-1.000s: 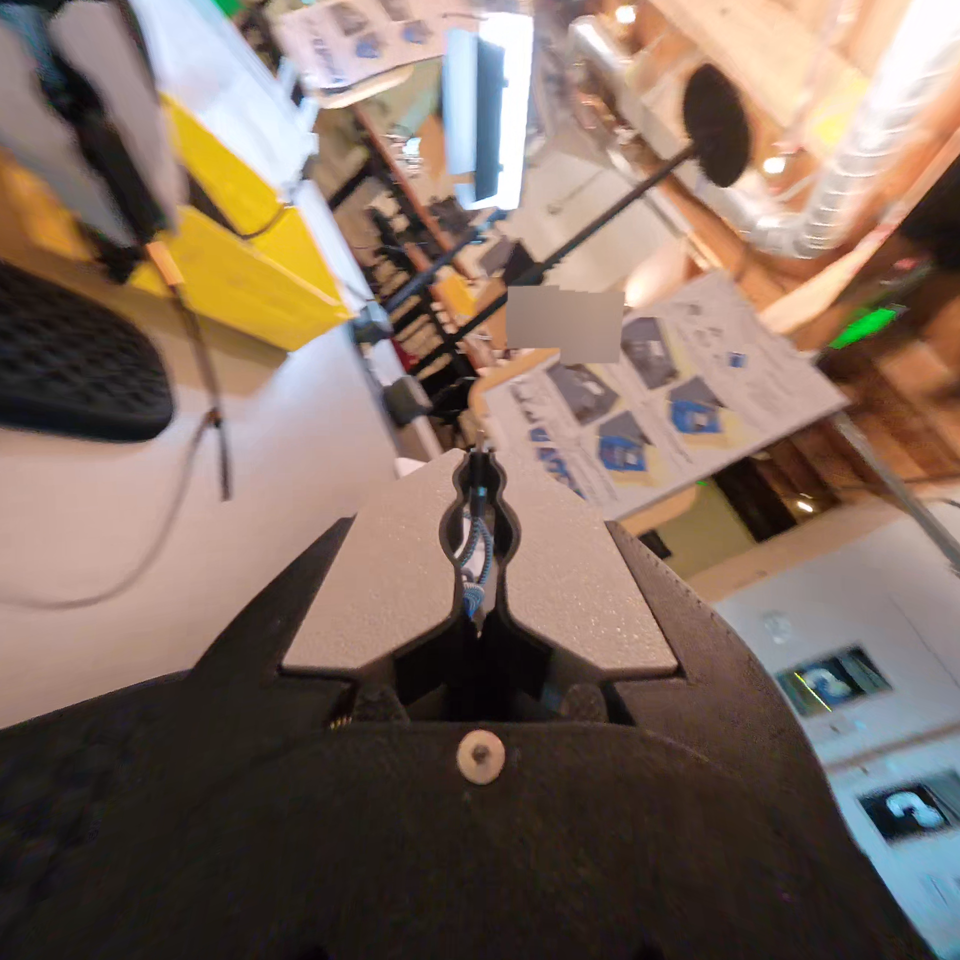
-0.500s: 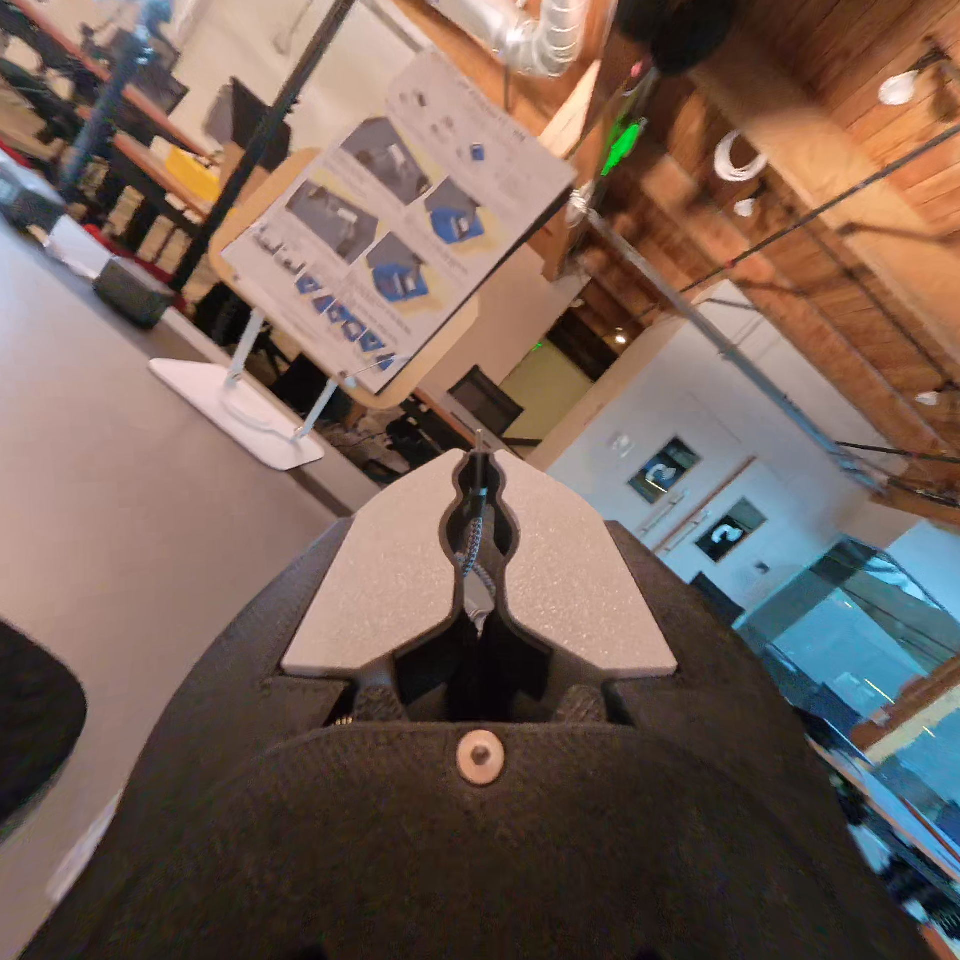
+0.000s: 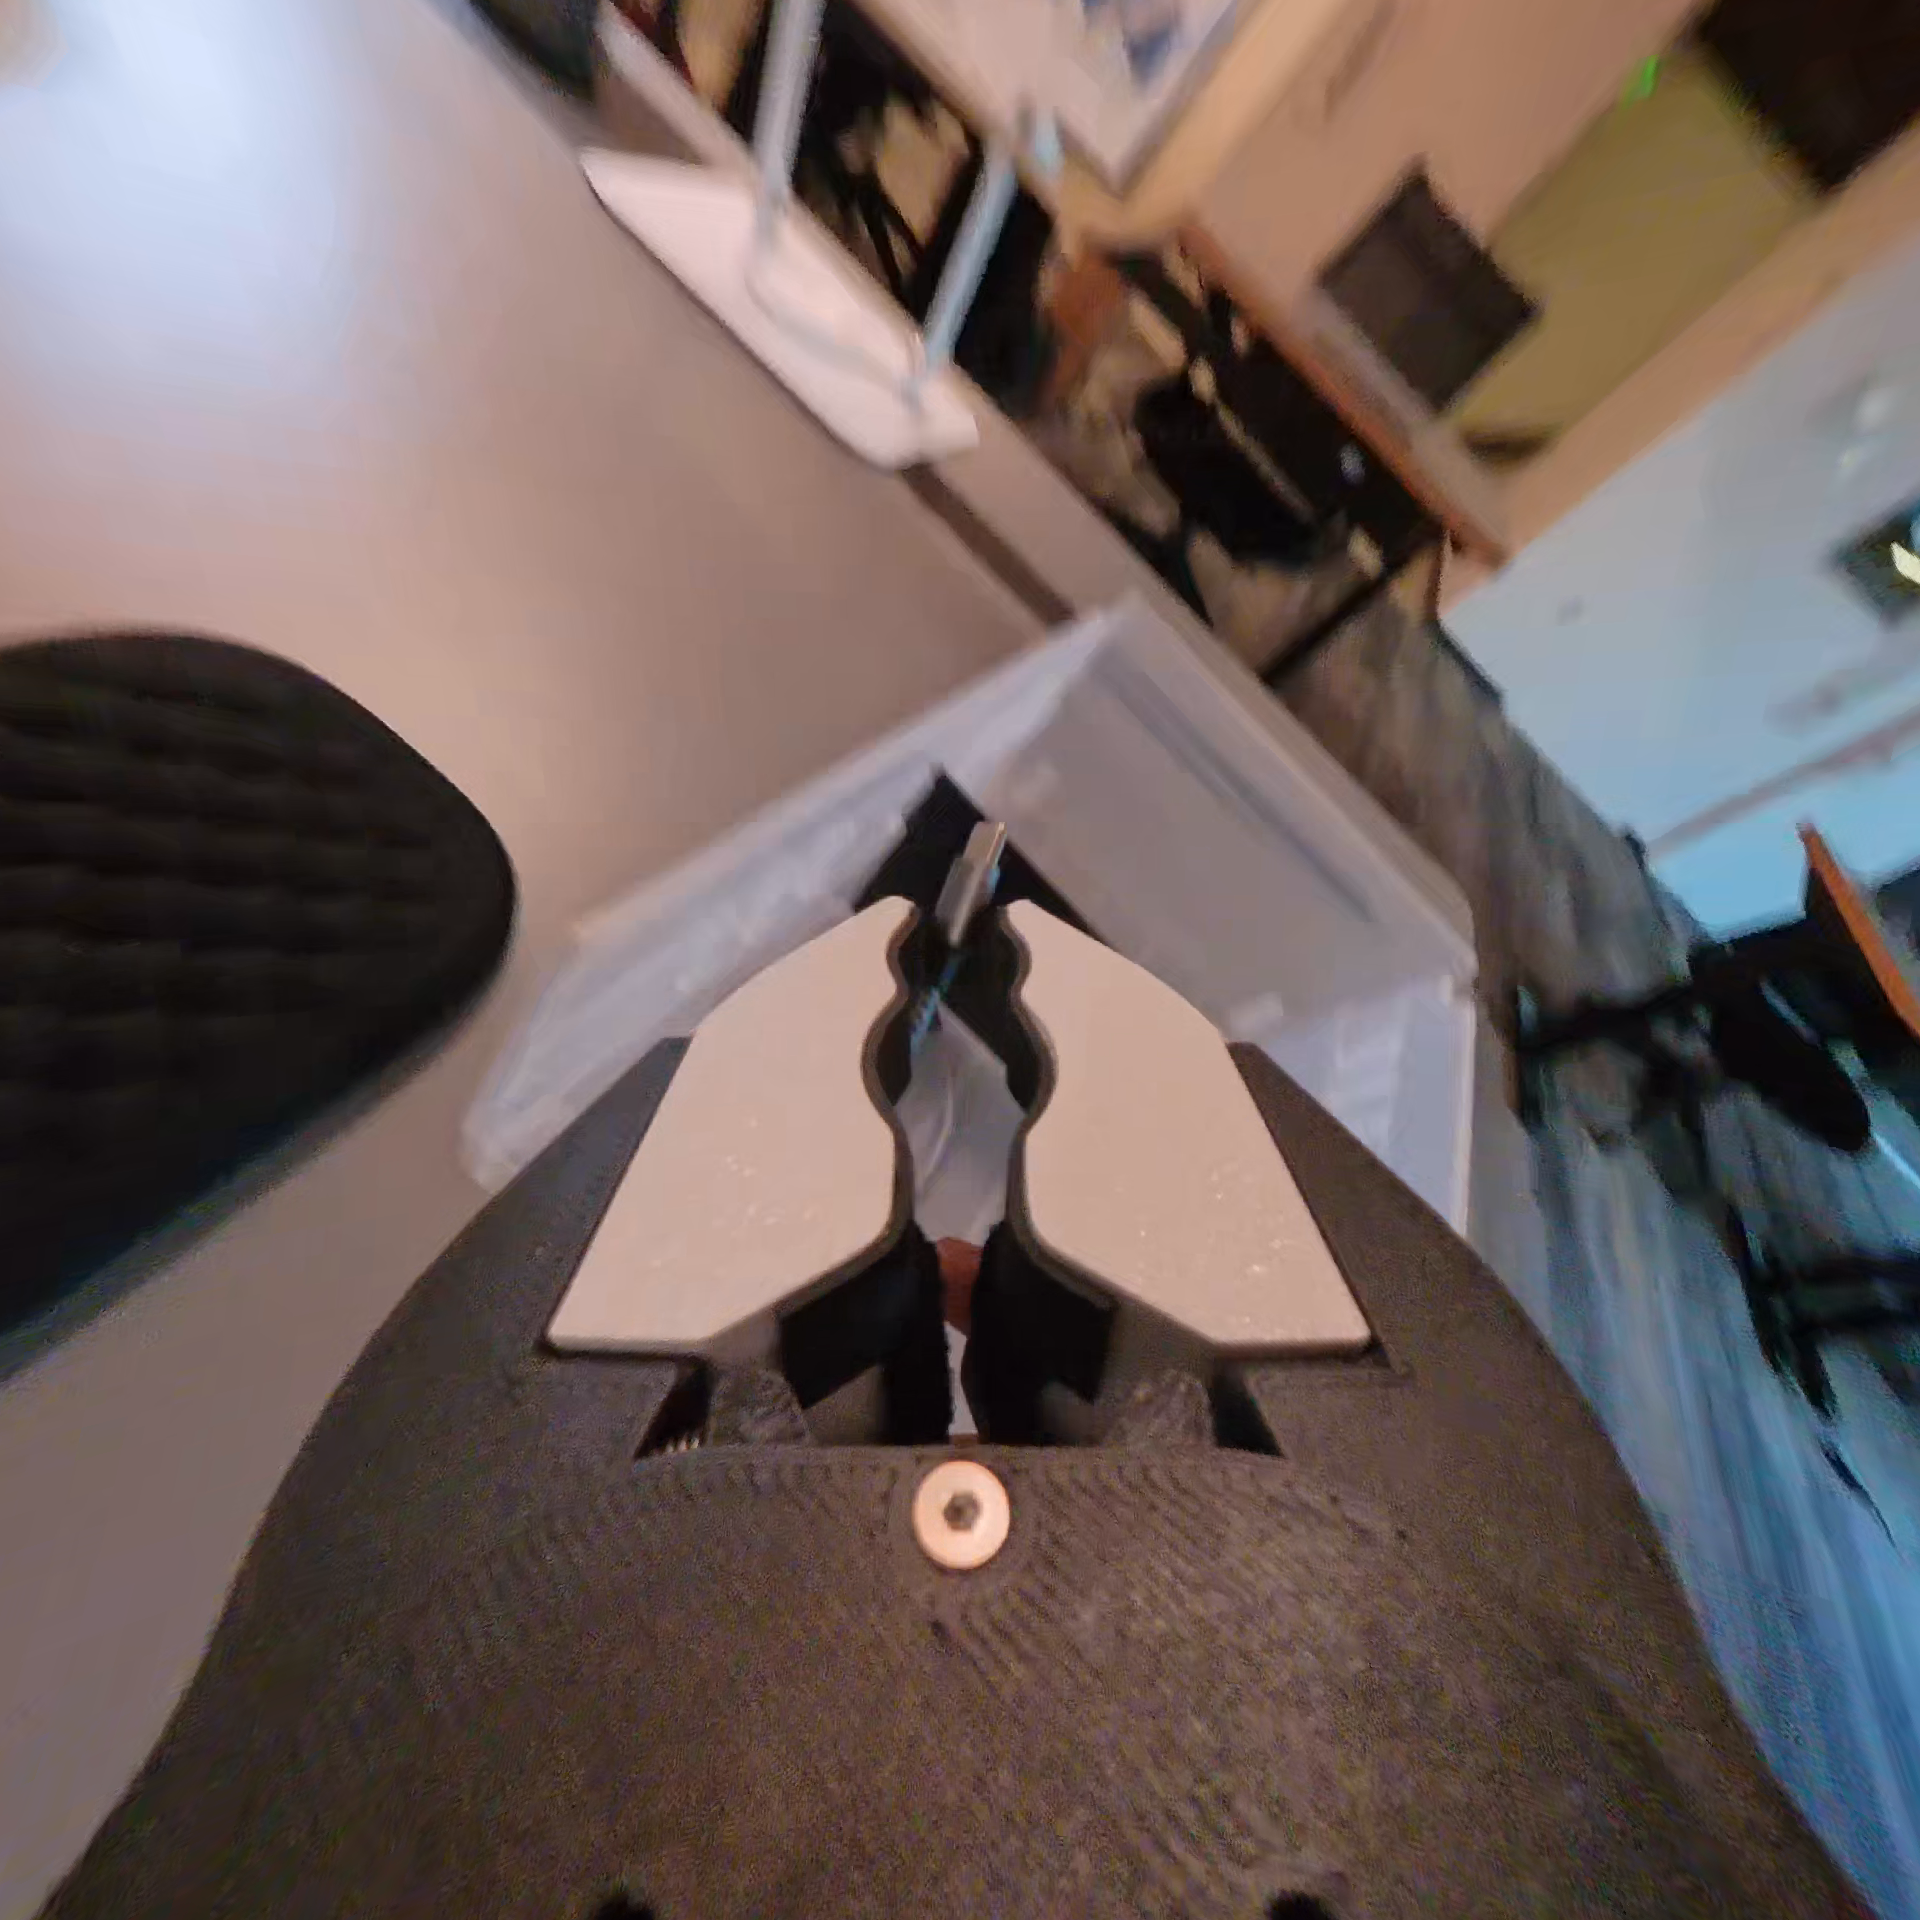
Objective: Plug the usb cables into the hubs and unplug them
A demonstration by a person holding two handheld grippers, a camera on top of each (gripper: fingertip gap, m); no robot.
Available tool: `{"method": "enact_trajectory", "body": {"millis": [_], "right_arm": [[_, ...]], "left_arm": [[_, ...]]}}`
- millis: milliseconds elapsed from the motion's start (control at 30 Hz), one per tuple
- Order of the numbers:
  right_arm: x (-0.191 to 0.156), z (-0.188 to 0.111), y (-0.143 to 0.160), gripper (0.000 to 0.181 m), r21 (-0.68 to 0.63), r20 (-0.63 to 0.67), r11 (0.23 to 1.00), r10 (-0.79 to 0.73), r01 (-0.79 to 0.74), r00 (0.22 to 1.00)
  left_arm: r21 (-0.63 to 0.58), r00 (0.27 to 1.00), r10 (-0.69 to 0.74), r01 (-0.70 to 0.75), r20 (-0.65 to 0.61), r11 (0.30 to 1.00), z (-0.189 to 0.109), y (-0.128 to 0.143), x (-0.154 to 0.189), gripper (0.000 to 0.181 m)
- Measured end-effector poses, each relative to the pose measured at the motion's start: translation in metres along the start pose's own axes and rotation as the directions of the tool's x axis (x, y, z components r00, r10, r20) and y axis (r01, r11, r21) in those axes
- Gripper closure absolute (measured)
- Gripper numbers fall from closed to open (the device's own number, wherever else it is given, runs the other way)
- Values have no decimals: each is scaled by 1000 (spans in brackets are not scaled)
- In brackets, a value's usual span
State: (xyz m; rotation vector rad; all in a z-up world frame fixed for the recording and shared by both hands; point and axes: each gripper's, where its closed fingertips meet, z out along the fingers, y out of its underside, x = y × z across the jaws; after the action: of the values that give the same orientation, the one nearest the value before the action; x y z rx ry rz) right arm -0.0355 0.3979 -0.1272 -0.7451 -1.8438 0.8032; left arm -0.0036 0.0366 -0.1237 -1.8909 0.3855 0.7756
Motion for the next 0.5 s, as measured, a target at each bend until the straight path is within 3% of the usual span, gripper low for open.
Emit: {"method": "enact_trajectory", "body": {"millis": [100, 233, 333, 500], "right_arm": [[11, 3, 34, 151, -188, -92, 982, 17, -34, 996], [37, -2, 38, 138, -245, -242, 963, 54, -115, 969], [45, -4, 20, 138, -181, -289, 976, 62, -118, 955], [6, 3, -41, 145, 68, -118, 995, 75, -67, 990]], "left_arm": [[5, 1000, -9, 9, 4, 1000, 0, 0, -1, 164], [14, 1000, -21, 21, 8, 1000, -1, -1, -3, 164], [28, 1000, -31, 30, 2, 999, -1, -3, -2, 165], [43, 999, -40, 40, -2, 998, 0, -3, -2, 165]]}}
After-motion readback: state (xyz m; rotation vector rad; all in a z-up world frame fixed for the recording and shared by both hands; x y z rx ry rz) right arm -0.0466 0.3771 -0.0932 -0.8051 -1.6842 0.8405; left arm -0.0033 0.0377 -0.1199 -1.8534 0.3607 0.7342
